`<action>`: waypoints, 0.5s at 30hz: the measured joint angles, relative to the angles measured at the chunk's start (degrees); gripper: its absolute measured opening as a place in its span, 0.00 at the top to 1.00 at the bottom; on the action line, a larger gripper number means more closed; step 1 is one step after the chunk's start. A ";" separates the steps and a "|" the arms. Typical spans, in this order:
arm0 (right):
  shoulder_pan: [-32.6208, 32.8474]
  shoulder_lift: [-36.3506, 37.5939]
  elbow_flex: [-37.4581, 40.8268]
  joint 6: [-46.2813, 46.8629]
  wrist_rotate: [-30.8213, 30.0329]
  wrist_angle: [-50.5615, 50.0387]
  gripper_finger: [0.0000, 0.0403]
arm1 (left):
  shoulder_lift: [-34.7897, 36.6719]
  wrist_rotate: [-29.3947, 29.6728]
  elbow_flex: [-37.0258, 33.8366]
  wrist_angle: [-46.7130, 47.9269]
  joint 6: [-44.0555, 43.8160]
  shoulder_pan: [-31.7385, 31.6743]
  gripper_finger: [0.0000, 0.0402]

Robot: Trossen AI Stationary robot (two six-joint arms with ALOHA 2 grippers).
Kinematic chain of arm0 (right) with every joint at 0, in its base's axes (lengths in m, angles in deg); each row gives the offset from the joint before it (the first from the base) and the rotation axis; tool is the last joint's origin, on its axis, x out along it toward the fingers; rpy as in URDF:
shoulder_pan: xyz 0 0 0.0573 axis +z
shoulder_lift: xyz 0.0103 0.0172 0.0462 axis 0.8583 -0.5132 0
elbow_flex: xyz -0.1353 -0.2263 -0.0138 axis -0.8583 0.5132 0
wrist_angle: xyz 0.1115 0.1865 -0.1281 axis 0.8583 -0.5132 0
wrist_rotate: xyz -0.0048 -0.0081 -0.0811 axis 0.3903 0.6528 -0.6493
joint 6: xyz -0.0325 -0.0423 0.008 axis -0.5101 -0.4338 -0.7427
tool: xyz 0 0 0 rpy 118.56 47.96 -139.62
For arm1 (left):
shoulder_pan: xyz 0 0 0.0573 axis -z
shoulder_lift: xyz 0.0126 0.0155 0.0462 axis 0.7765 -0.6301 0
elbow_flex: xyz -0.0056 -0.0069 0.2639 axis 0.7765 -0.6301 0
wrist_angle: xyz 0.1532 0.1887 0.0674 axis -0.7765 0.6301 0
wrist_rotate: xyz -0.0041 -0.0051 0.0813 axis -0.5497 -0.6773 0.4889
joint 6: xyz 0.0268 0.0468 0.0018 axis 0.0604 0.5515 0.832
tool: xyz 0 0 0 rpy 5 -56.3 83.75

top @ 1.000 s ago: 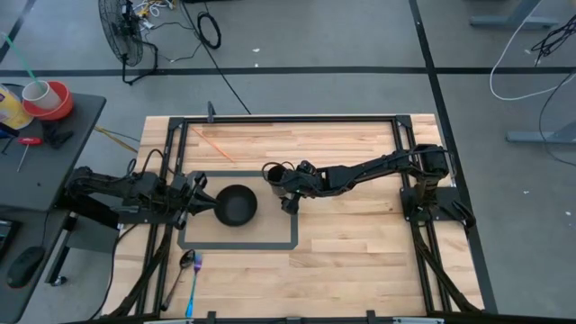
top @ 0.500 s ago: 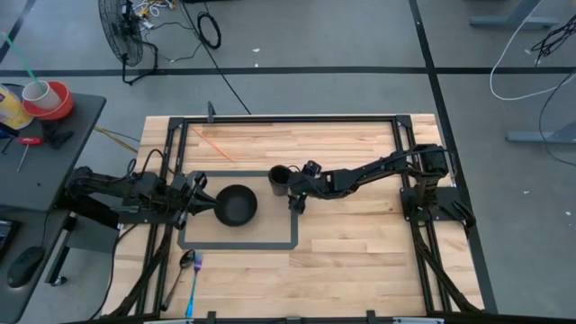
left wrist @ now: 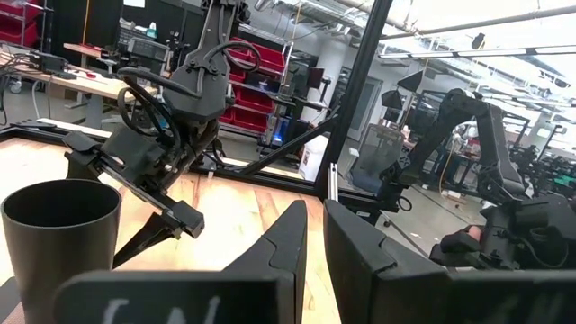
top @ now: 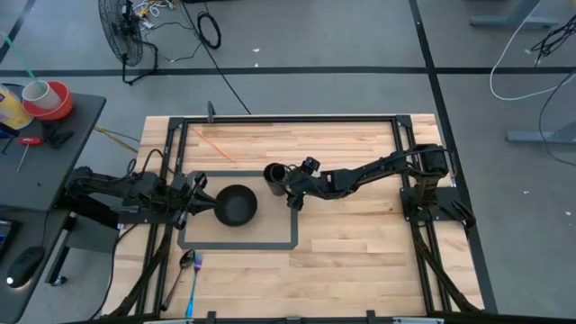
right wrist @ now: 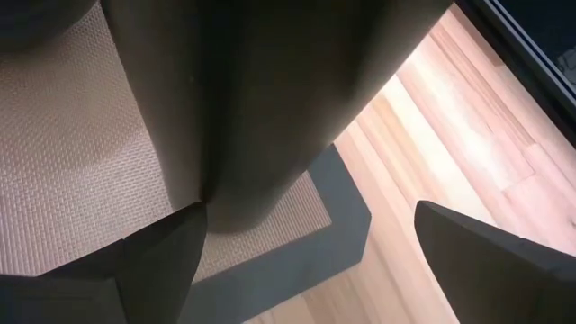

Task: Pick & Place Utensil
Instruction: Put the black cup on the top right side of the transparent table mat

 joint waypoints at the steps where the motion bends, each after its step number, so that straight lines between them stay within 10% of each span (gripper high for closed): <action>1: 0.00 0.00 0.00 0.02 0.04 0.00 0.01 | -0.01 0.00 0.01 0.00 0.00 0.02 0.89; 15: 0.41 0.00 0.02 0.97 2.16 -0.50 0.01 | -0.01 0.00 0.02 -1.06 0.24 0.02 0.89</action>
